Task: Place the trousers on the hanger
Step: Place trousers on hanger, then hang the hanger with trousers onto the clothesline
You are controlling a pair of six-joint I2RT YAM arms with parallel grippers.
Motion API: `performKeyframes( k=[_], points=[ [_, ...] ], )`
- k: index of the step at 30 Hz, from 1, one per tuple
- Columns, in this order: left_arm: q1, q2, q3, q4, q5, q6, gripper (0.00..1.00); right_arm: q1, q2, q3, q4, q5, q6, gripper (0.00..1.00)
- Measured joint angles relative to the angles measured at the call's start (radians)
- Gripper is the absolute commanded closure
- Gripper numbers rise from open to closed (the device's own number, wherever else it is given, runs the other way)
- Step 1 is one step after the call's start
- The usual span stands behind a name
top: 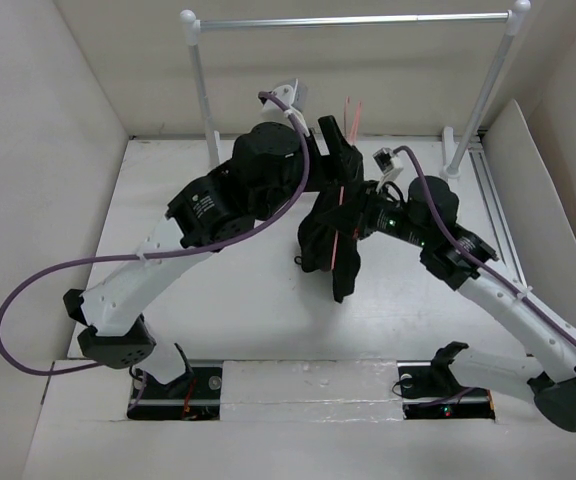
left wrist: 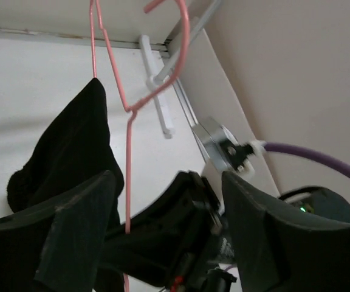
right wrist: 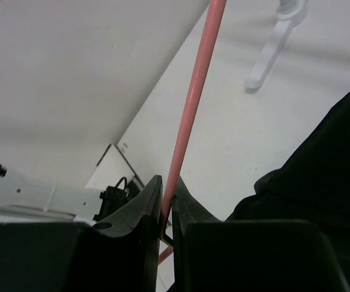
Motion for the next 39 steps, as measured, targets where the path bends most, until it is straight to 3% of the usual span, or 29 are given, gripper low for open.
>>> performKeyframes(
  k=[1, 9, 10, 17, 24, 33, 39],
  points=[
    [0.0, -0.008, 0.0, 0.008, 0.007, 0.004, 0.23, -0.02, 0.013, 0.006, 0.001, -0.009, 0.003, 1.0],
    [0.0, -0.119, -0.031, 0.066, 0.027, 0.042, 0.1, -0.242, 0.151, 0.138, 0.006, -0.137, 0.003, 1.0],
    [0.0, -0.15, -0.058, 0.074, 0.02, 0.047, 0.03, -0.282, 0.169, 0.163, 0.008, -0.156, 0.003, 1.0],
    [0.0, -0.43, -0.422, 0.087, -0.084, 0.022, 0.03, -0.557, 0.345, 0.333, 0.092, -0.299, 0.005, 1.0],
    [0.004, -0.526, -0.665, 0.048, -0.107, -0.062, 0.03, -0.715, 0.575, 0.518, 0.127, -0.403, 0.021, 1.0],
    [0.004, -0.569, -0.735, 0.027, -0.111, -0.122, 0.03, -0.792, 0.718, 0.686, 0.119, -0.428, 0.026, 1.0],
    [0.004, -0.561, -0.741, 0.029, -0.111, -0.131, 0.04, -0.843, 0.729, 0.692, 0.118, -0.446, 0.033, 1.0]
  ],
)
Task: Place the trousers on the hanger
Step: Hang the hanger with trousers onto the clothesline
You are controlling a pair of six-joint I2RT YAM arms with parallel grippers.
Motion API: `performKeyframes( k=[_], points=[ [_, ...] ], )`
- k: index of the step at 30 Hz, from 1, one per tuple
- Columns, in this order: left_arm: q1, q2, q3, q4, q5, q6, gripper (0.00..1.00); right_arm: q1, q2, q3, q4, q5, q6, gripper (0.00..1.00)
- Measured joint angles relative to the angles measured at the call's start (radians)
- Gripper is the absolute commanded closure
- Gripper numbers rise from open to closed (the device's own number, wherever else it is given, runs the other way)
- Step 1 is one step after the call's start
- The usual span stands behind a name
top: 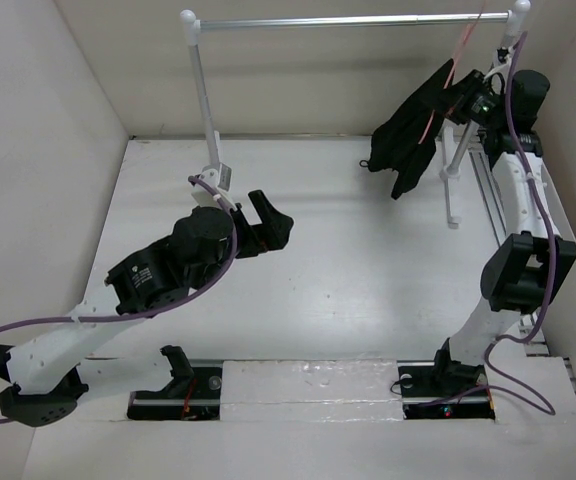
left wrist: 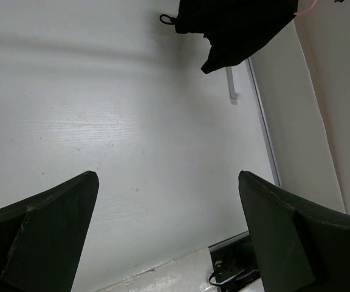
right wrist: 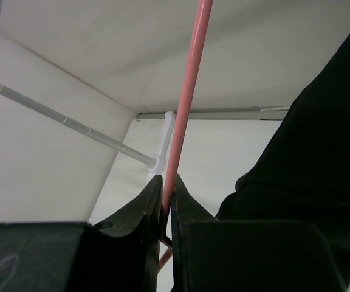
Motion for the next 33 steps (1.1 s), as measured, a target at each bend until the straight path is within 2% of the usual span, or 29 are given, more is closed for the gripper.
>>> performKeyframes(
  k=[8, 12, 14, 17, 18, 20, 21, 23, 24, 26, 33],
  points=[
    [0.0, 0.026, 0.0, 0.006, 0.001, 0.0, 0.04, -0.062, 0.002, -0.041, 0.014, -0.016, -0.005, 0.99],
    [0.0, 0.041, 0.0, 0.006, 0.001, 0.0, 0.04, -0.074, 0.01, -0.071, -0.005, -0.018, -0.013, 0.89],
    [0.0, 0.043, 0.0, 0.006, 0.001, -0.001, 0.04, -0.078, 0.012, -0.074, -0.009, -0.019, -0.025, 0.81],
    [0.0, 0.043, 0.0, 0.006, 0.001, -0.001, 0.05, -0.085, 0.012, -0.074, -0.004, -0.021, -0.043, 0.59],
    [0.0, 0.044, 0.0, 0.006, 0.001, -0.001, 0.05, -0.089, 0.012, -0.074, -0.003, -0.023, -0.052, 0.44],
    [0.0, 0.046, 0.0, 0.006, 0.001, -0.001, 0.05, -0.094, 0.011, -0.074, -0.006, -0.026, -0.063, 0.3],
    [0.0, 0.048, 0.0, 0.006, 0.001, -0.001, 0.05, -0.097, 0.009, -0.074, -0.008, -0.027, -0.07, 0.15],
    [0.0, 0.053, 0.0, 0.006, 0.001, -0.001, 0.05, -0.105, -0.001, -0.074, -0.018, -0.023, -0.088, 0.09],
    [0.0, 0.057, 0.0, 0.007, 0.001, 0.0, 0.01, -0.11, -0.012, -0.074, -0.025, -0.019, -0.099, 0.03],
    [0.0, 0.068, 0.002, 0.005, 0.0, 0.0, 0.01, -0.124, -0.045, -0.076, -0.043, -0.006, -0.125, 0.0],
    [0.0, 0.158, 0.088, -0.01, 0.002, 0.022, 0.01, -0.174, -0.272, -0.104, -0.188, 0.209, -0.266, 0.0]
  ],
)
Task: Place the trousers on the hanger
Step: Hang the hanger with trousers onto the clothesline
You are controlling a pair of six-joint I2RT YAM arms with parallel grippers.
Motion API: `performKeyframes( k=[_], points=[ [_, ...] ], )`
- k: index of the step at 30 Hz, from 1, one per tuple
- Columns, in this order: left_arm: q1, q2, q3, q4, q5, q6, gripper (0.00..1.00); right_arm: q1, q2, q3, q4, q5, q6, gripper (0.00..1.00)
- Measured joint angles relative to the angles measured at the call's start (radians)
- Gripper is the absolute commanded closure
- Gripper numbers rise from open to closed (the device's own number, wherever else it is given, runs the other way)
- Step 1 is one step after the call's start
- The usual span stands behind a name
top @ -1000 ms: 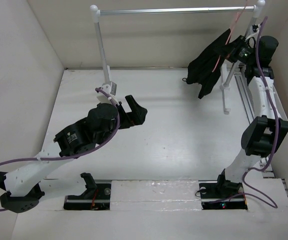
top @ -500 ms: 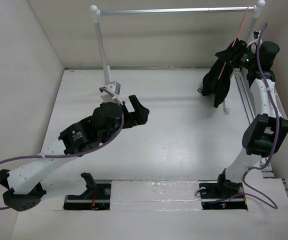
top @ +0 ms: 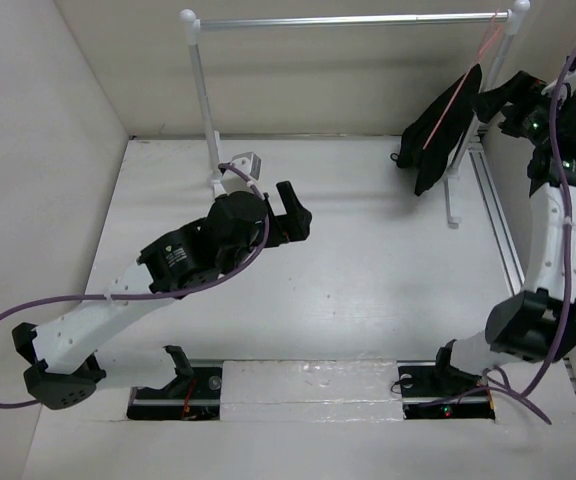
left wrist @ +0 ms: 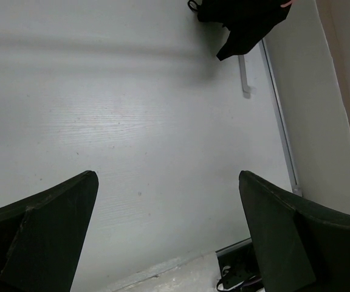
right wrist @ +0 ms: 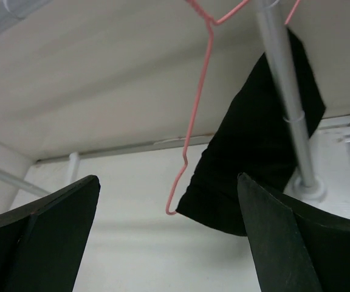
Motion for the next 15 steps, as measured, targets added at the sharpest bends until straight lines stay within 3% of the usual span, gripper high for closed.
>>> performKeyframes(
  k=[6, 11, 15],
  points=[
    [0.0, 0.035, 0.034, 0.001, 0.006, 0.022, 0.01, 0.003, -0.266, -0.223, -0.024, 0.119, -0.062, 0.0],
    [0.0, 0.017, 0.022, 0.005, 0.005, 0.026, 0.01, 0.113, -0.472, -0.546, -0.058, 0.176, -0.071, 0.01],
    [0.0, -0.067, -0.116, 0.021, 0.014, 0.005, 0.01, 0.215, -0.646, -0.789, -0.154, 0.272, -0.089, 0.01]
  ],
)
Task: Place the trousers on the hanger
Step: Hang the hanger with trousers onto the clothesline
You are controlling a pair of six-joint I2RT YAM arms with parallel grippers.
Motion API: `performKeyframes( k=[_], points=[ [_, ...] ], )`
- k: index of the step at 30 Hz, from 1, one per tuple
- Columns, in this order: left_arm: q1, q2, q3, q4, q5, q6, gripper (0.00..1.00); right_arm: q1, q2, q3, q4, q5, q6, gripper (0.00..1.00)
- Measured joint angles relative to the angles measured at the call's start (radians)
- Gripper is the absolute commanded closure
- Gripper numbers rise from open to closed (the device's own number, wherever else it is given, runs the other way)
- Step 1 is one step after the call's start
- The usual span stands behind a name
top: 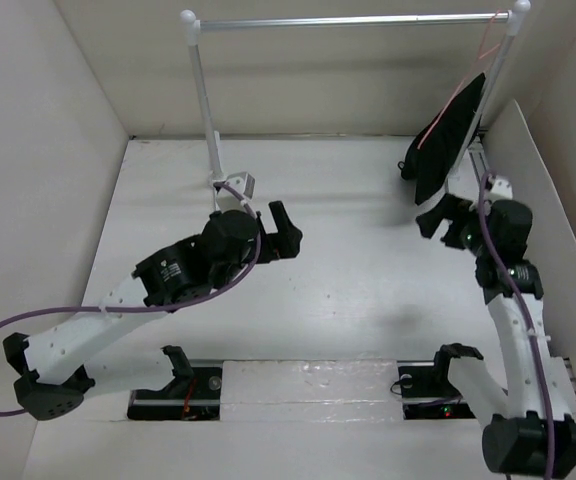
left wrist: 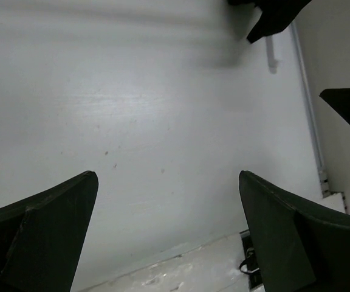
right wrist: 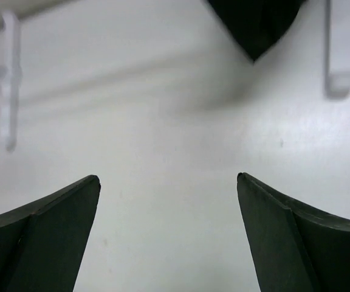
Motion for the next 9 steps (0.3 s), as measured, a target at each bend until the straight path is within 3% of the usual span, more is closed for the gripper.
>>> performKeyframes(
  k=[5, 9],
  points=[
    [0.0, -0.077, -0.208, -0.013, 0.046, -0.049, 0.01, 0.107, -0.164, -0.209, -0.156, 0.079, -0.035, 0.01],
    [0.0, -0.072, -0.274, -0.013, 0.086, -0.057, 0.01, 0.123, -0.227, -0.281, -0.221, 0.101, -0.051, 0.02]
  ],
)
